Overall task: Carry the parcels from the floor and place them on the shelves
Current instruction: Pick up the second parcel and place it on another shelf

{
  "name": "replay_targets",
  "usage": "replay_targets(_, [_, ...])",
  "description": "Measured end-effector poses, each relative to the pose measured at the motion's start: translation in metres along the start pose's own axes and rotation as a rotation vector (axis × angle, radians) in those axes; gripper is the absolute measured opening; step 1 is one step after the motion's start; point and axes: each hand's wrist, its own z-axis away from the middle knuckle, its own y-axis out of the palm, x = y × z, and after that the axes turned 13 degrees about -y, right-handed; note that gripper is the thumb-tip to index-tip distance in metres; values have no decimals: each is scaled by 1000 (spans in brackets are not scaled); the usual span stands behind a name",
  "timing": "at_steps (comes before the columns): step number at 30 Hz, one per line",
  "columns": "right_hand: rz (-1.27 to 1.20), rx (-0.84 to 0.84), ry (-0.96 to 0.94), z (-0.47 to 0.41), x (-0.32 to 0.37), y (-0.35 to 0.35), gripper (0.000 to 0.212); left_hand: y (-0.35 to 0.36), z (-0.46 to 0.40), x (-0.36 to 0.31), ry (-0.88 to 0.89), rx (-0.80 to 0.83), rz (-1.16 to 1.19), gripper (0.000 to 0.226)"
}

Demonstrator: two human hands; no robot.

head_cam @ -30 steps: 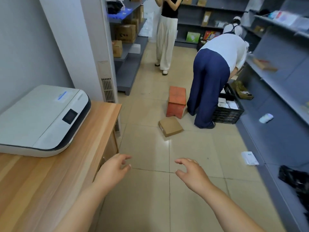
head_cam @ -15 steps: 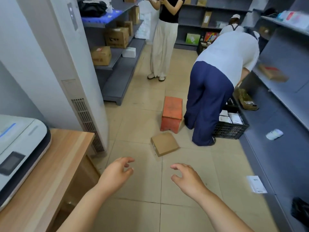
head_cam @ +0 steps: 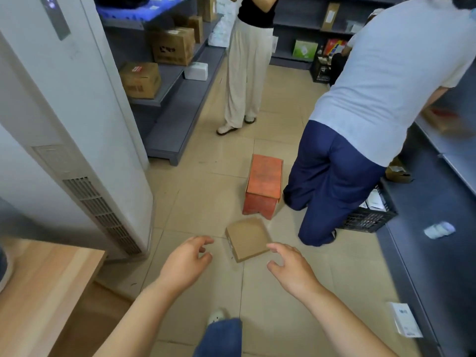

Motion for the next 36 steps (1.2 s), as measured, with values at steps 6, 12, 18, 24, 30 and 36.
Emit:
replay_targets(6, [27,7,75,-86,-19,-25,53,-1,-100,-29,-31,44,14,35])
replay_targets(12, [27,36,109,-158,-49,-45,54,9,-177,-56,-81,93,-32,35])
replay_targets(18, [35,129,124,-221,-96,-59,53,40,-232,-73,-171,97,-54,36])
replay_targets(24, [99,301,62,-281,-156,-66,56,93,-282,-91,-306,56,30,45])
replay_targets(30, [169,405,13,-341,-234,-39,53,174,-342,-74,-425,32,133,47])
replay_targets(36, [194,459,40,-402,-333,48,53,279,-406,5,-561,22,243,53])
